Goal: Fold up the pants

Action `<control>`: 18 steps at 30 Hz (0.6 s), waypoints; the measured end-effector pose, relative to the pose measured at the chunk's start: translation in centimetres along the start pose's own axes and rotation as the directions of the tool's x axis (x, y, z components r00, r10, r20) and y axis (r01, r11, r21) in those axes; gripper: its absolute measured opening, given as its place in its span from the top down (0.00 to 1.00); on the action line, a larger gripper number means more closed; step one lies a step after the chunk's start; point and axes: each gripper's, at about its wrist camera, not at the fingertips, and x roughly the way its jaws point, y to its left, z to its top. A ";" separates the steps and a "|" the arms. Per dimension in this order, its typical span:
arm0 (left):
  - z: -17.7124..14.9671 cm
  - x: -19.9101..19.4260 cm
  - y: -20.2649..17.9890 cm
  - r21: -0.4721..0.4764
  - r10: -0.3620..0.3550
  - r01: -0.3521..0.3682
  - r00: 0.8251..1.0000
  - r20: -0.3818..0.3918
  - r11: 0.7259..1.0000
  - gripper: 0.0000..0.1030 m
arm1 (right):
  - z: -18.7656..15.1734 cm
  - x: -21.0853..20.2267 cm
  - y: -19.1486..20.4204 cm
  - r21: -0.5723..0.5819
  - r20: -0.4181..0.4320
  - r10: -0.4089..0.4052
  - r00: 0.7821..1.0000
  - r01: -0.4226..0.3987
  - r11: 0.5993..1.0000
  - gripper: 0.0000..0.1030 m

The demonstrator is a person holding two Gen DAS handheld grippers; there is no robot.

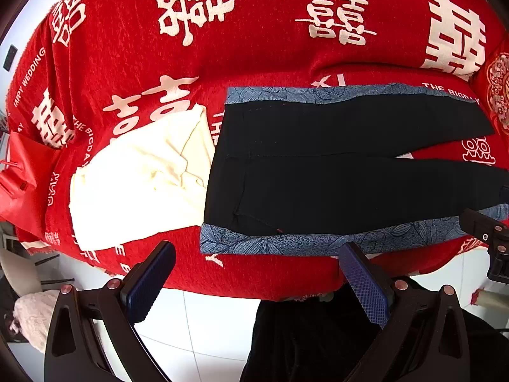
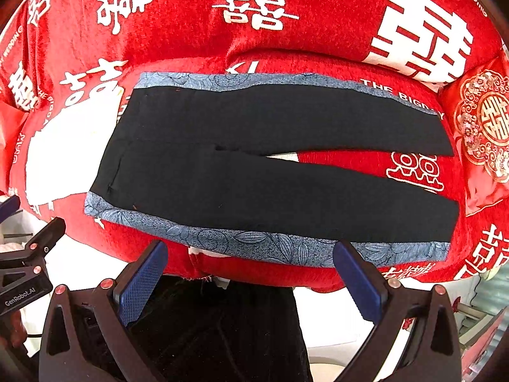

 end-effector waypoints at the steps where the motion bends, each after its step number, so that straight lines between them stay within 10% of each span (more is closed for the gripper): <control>1: 0.1 -0.1 -0.2 0.002 0.006 -0.006 1.000 0.002 1.000 0.00 | 0.1 0.0 -0.2 -0.001 0.002 0.007 1.000 -0.007 1.000 0.00; 18: 0.0 -1.5 -2.4 -0.149 0.022 -0.030 0.998 -0.053 0.988 0.00 | 1.0 0.9 -3.2 -0.093 -0.042 0.074 0.996 -0.078 0.993 0.00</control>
